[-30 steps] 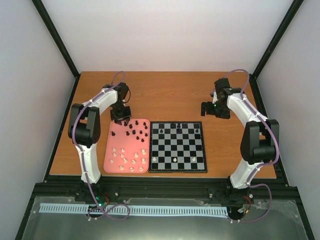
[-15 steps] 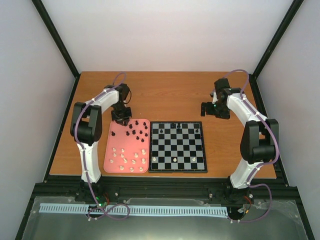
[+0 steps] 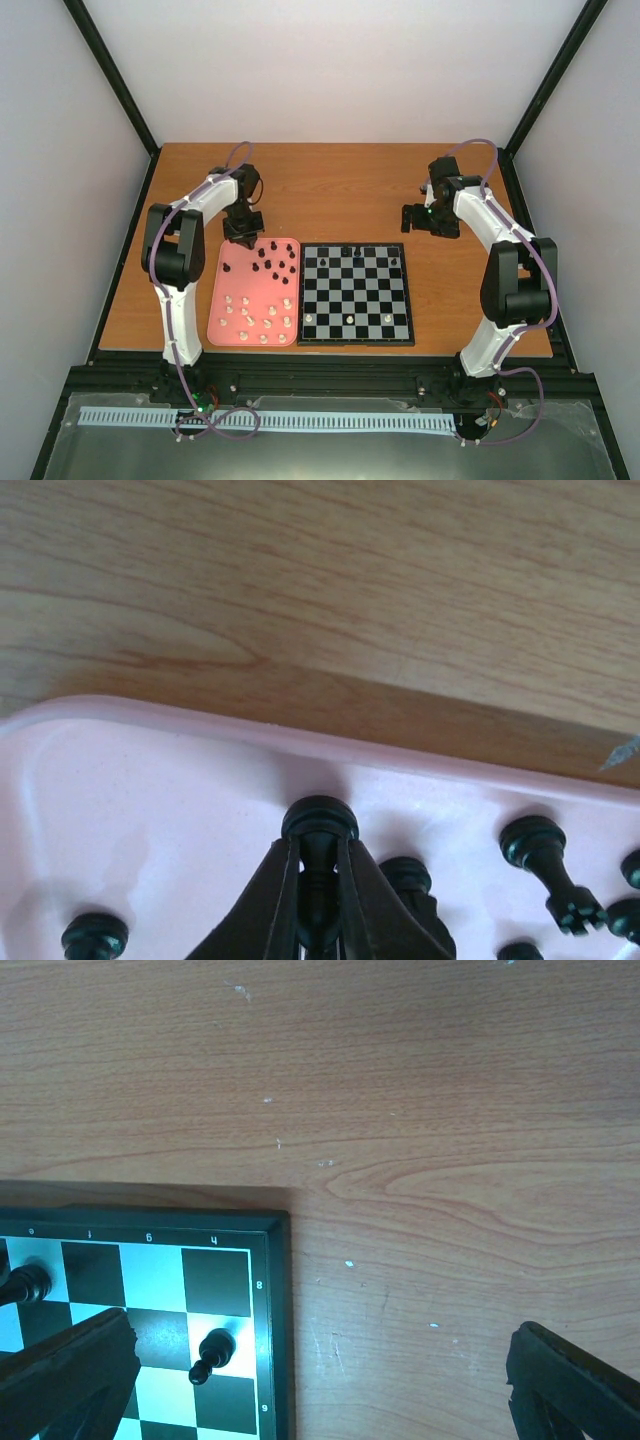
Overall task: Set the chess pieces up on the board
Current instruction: Pick up the chess piece from the storage box, then place the chess piece on the chessboard.
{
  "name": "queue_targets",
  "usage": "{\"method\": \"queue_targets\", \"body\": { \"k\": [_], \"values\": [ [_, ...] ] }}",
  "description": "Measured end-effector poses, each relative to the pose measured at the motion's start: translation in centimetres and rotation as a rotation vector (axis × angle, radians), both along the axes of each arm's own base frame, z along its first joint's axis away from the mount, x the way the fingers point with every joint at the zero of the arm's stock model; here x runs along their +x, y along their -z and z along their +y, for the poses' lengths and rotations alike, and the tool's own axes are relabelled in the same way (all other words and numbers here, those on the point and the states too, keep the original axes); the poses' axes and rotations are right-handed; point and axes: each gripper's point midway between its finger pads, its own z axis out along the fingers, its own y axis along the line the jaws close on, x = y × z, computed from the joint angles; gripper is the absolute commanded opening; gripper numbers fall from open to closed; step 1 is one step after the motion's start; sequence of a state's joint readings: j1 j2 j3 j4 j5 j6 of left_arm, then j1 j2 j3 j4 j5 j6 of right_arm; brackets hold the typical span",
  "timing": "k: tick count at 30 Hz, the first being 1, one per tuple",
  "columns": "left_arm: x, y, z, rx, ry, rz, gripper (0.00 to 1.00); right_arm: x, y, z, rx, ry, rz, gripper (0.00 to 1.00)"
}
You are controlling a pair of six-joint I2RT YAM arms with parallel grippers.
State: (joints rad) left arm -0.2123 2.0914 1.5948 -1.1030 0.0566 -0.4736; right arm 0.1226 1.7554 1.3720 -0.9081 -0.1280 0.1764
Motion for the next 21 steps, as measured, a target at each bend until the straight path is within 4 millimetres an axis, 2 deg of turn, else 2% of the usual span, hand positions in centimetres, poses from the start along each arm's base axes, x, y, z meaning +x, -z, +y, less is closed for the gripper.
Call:
{"method": "queue_targets", "body": {
  "k": [3, 6, 9, 13, 15, 18, 21],
  "values": [
    [-0.2, -0.7, -0.6, 0.002, 0.023, 0.007, 0.01, 0.0, 0.0, 0.0, 0.0, 0.0, 0.0, 1.0],
    [-0.7, -2.2, -1.8, 0.004, 0.061, 0.004, 0.01, 0.0, 0.0, 0.0, 0.0, 0.0, 0.0, 1.0],
    [-0.8, -5.1, -5.3, -0.016, 0.144, -0.043, 0.01, 0.0, 0.0, 0.0, 0.0, 0.0, 0.0, 1.0],
    [-1.0, -8.9, -11.6, -0.085, 0.274, -0.127, 0.01, 0.0, 0.0, 0.0, 0.0, 0.0, 0.0, 1.0],
    [-1.2, -10.1, -14.1, -0.115, 0.323, -0.156, 0.01, 0.0, 0.0, 0.0, 0.0, 0.0, -0.001, 1.0],
    [-1.9, -10.3, -17.5, -0.143, 0.39, -0.154, 0.01, 0.0, 0.0, 0.0, 0.0, 0.0, -0.002, 1.0],
    [-2.5, -8.8, -19.3, -0.146, 0.426, -0.11, 0.02, 0.1, 0.0, 0.0, 0.001, 0.0, -0.004, 1.0]
  ]
}}
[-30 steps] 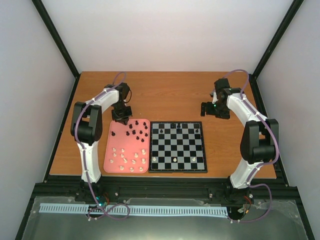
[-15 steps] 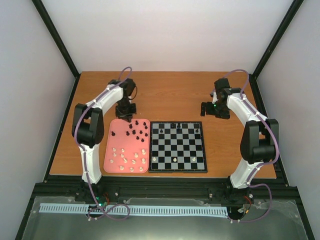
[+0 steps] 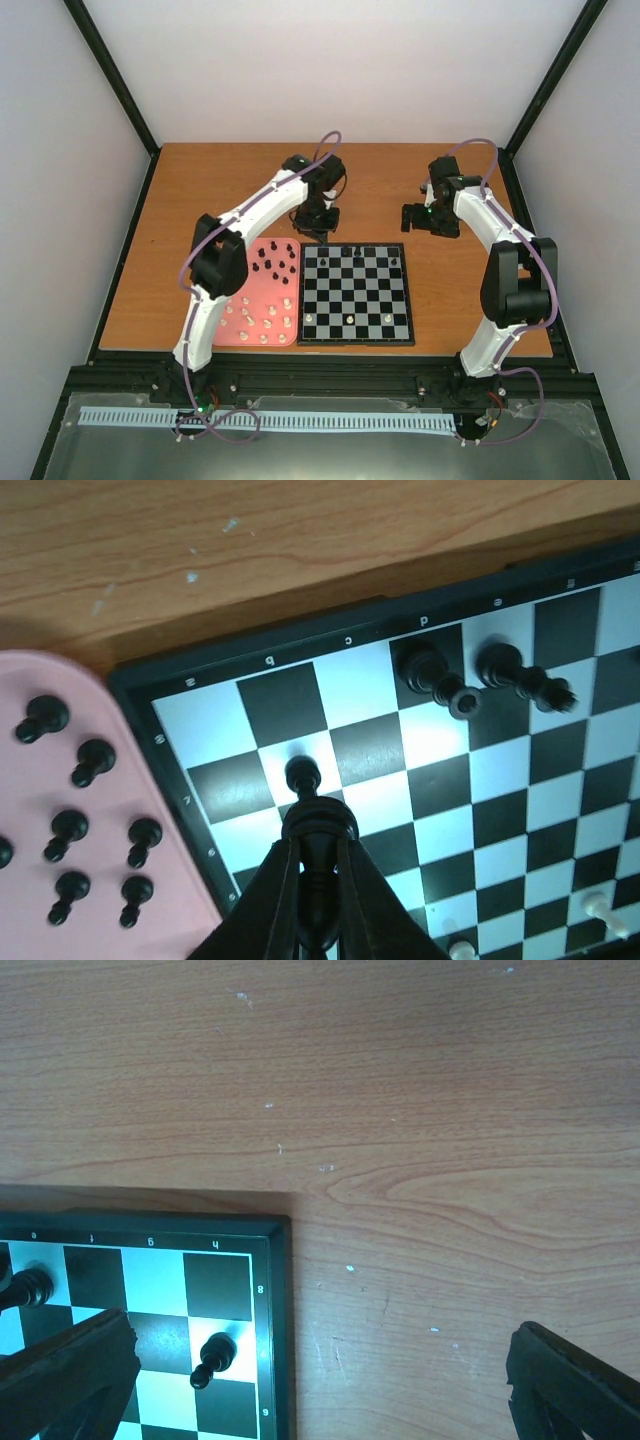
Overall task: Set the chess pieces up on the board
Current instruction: Place the chess piece on the chessboard.
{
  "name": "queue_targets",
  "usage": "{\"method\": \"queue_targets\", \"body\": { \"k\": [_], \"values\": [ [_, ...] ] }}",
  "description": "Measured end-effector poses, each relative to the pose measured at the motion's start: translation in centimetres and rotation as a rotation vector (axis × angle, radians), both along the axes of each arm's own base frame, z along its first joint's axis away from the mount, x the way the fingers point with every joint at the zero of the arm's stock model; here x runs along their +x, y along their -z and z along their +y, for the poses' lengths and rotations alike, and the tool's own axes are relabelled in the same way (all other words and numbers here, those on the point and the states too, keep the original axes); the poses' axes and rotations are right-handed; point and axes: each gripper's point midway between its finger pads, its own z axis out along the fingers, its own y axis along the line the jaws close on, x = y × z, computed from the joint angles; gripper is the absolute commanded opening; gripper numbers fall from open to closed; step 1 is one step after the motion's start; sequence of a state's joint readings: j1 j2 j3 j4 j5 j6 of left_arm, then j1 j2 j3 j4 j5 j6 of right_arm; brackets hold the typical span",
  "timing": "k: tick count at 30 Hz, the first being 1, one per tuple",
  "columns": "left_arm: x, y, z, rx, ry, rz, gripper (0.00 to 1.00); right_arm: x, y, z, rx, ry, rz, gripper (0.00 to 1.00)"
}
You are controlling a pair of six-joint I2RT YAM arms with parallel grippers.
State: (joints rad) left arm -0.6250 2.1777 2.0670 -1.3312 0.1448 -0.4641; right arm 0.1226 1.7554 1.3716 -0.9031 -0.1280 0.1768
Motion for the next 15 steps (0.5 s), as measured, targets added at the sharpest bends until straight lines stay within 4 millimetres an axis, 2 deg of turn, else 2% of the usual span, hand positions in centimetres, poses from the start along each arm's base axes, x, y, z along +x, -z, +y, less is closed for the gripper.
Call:
{"method": "queue_targets", "body": {
  "k": [5, 8, 15],
  "values": [
    [-0.1, 3.6, -1.2, 0.043, 0.02, 0.076, 0.02, 0.1, 0.0, 0.0, 0.001, 0.0, -0.004, 1.0],
    [-0.1, 4.9, -1.4, 0.056, 0.021, 0.105, 0.02, 0.1, 0.0, 0.0, 0.001, 0.0, -0.005, 1.0],
    [0.6, 4.7, -2.4, 0.03, 0.025, 0.096, 0.03, 0.2, 0.0, 0.0, 0.001, -0.001, -0.007, 1.0]
  ]
}}
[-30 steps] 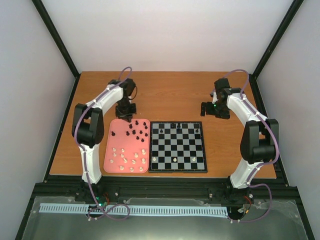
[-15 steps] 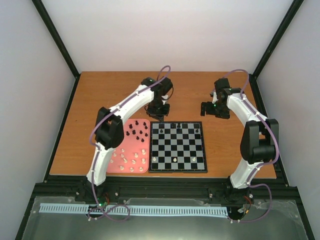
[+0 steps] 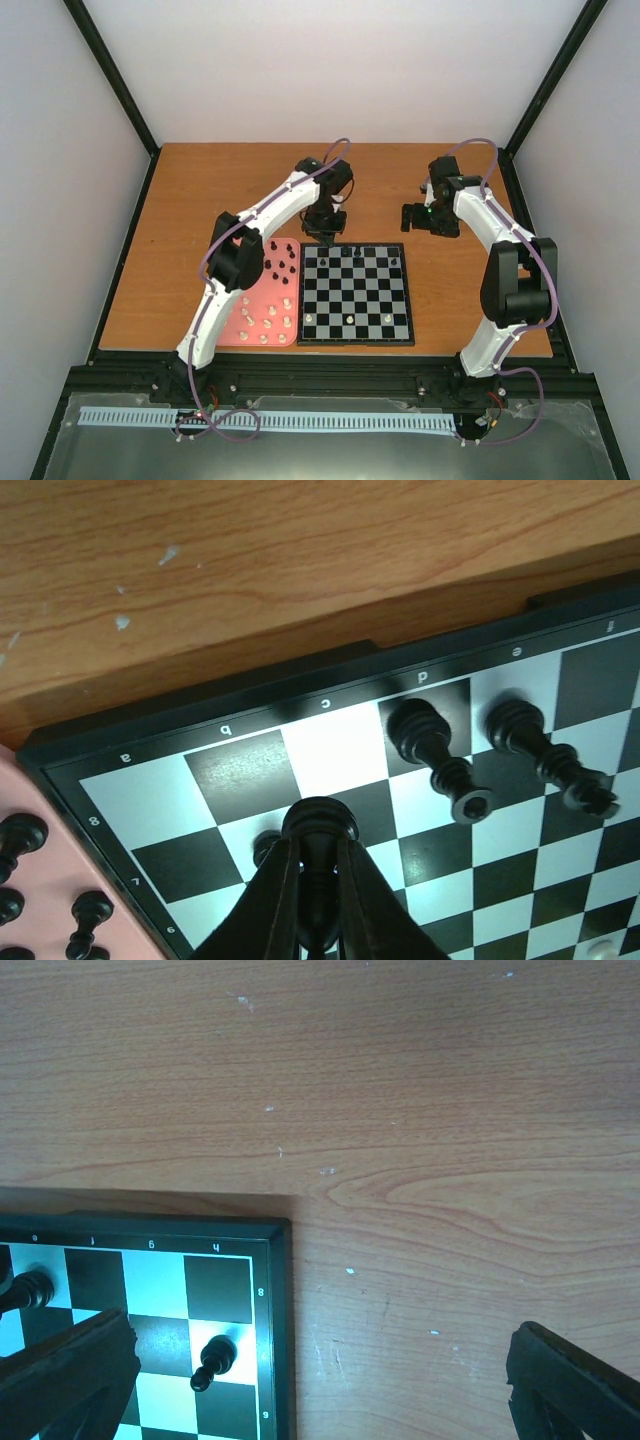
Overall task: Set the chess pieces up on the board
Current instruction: Place the chess piece on the chessboard.
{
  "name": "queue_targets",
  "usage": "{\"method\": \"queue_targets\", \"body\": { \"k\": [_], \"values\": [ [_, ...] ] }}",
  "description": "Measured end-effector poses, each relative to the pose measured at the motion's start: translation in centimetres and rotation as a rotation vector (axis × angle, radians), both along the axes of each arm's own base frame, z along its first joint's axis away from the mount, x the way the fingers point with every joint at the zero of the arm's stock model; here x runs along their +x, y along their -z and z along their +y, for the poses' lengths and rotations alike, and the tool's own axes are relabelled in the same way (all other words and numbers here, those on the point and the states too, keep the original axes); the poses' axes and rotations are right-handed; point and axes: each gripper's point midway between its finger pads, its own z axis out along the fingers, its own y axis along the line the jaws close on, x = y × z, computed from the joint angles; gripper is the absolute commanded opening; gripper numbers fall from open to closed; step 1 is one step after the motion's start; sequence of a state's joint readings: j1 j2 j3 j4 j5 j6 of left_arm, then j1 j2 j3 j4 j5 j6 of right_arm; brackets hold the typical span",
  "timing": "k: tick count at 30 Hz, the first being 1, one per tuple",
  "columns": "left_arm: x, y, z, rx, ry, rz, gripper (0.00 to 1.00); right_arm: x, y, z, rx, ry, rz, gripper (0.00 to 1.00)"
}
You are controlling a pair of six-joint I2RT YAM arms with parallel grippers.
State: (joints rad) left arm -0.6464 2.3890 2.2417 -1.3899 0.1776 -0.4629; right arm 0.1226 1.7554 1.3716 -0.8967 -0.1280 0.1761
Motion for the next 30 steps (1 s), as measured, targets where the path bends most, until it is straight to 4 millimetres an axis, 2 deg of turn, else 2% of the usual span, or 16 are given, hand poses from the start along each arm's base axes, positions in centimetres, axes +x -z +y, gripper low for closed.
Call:
{"method": "queue_targets", "body": {
  "k": [5, 21, 30],
  "values": [
    [0.1, -0.1, -0.4, -0.016, 0.003, 0.004, 0.04, 0.0, 0.0, 0.0, 0.0, 0.0, 0.0, 1.0],
    [-0.2, 2.2, -1.1, -0.008, 0.013, 0.058, 0.07, 0.0, 0.0, 0.0, 0.0, 0.0, 0.0, 1.0],
    [-0.1, 2.1, -1.3, -0.017, 0.015, 0.057, 0.13, 0.0, 0.0, 0.0, 0.0, 0.0, 0.0, 1.0]
  ]
}}
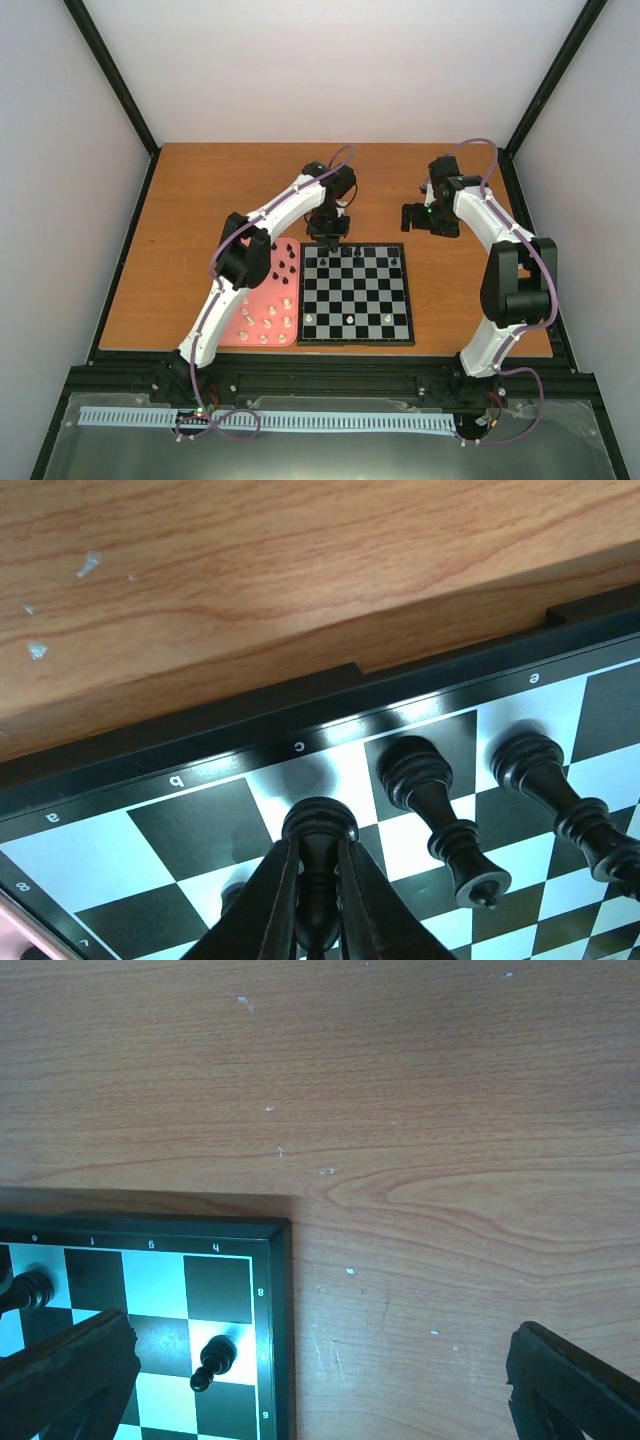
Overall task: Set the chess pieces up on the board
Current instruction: Place the chess piece on the chessboard.
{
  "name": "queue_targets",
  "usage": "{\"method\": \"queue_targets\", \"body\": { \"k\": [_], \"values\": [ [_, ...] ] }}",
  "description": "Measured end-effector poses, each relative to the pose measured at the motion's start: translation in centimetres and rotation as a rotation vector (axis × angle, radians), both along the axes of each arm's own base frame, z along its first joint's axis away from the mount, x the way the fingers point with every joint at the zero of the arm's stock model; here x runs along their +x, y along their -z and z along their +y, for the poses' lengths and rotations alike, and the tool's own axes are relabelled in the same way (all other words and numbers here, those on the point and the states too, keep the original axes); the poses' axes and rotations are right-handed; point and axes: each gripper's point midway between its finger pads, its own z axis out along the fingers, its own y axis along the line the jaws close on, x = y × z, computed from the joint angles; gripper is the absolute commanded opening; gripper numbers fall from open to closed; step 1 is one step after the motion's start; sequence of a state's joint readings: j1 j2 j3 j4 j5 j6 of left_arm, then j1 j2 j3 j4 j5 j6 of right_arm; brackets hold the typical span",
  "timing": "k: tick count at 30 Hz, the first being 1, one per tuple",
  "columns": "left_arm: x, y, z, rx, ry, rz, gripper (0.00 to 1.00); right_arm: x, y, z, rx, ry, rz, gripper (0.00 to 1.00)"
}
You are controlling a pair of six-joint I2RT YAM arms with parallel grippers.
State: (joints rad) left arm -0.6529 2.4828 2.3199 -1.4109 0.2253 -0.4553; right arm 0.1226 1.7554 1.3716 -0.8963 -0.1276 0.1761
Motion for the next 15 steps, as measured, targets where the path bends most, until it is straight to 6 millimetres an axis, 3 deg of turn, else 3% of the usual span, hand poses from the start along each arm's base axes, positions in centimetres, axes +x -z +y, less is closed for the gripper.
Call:
{"method": "queue_targets", "body": {
  "k": [15],
  "values": [
    [-0.04, -0.01, -0.04, -0.003, 0.007, 0.001, 0.19, 0.0, 0.0, 0.0, 0.0, 0.0, 0.0, 1.0]
  ]
}}
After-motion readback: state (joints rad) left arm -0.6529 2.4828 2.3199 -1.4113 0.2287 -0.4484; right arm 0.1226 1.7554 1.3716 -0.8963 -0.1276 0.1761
